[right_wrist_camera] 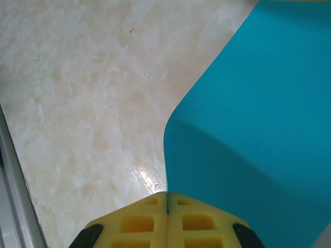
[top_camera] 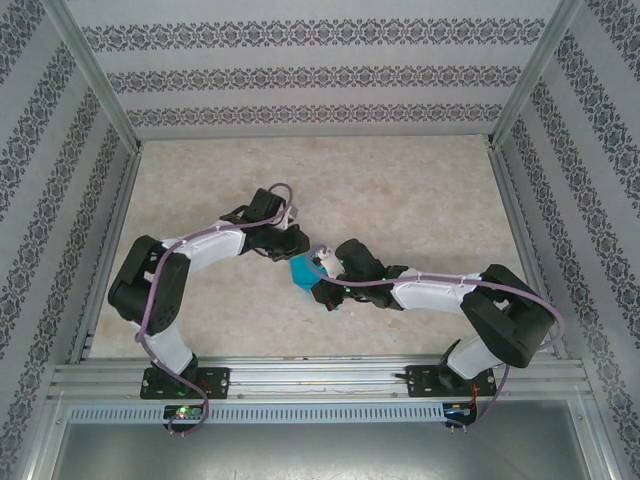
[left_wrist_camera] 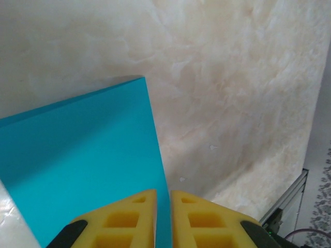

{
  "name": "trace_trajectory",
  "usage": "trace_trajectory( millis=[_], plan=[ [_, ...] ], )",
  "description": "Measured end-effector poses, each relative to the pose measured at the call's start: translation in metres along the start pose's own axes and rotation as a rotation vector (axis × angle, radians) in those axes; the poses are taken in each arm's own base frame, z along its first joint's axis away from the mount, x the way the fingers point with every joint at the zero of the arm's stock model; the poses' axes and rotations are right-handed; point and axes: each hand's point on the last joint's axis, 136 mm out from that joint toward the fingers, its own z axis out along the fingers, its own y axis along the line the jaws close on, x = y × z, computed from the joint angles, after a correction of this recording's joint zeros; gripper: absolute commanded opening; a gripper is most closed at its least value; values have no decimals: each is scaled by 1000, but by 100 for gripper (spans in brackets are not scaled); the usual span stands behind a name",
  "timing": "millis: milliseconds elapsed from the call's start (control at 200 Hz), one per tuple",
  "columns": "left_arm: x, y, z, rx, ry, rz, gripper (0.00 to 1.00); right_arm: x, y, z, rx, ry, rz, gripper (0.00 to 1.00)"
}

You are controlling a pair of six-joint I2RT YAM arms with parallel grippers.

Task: Fold a paper plane with a square sheet of paper (fold left side to right side)
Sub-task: Third fold the triangle at the center of the table.

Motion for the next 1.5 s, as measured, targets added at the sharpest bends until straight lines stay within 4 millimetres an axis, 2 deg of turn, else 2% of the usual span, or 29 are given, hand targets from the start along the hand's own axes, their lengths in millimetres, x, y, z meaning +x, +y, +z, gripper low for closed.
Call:
trace_trajectory(
  millis=[295, 495, 879, 1504],
  plan=[
    [12, 27, 29, -77, 91, 2, 11, 3, -1, 0, -26, 14, 49, 0],
    [19, 38, 42, -112, 128, 15, 8, 9, -6, 4, -35, 39, 86, 0],
    [18, 37, 43, -123, 125, 63, 4, 7, -19, 2, -29, 38, 172, 0],
    [19, 32, 48, -131, 136, 134, 2, 7, -46, 1, 47, 53, 279, 0]
  ],
)
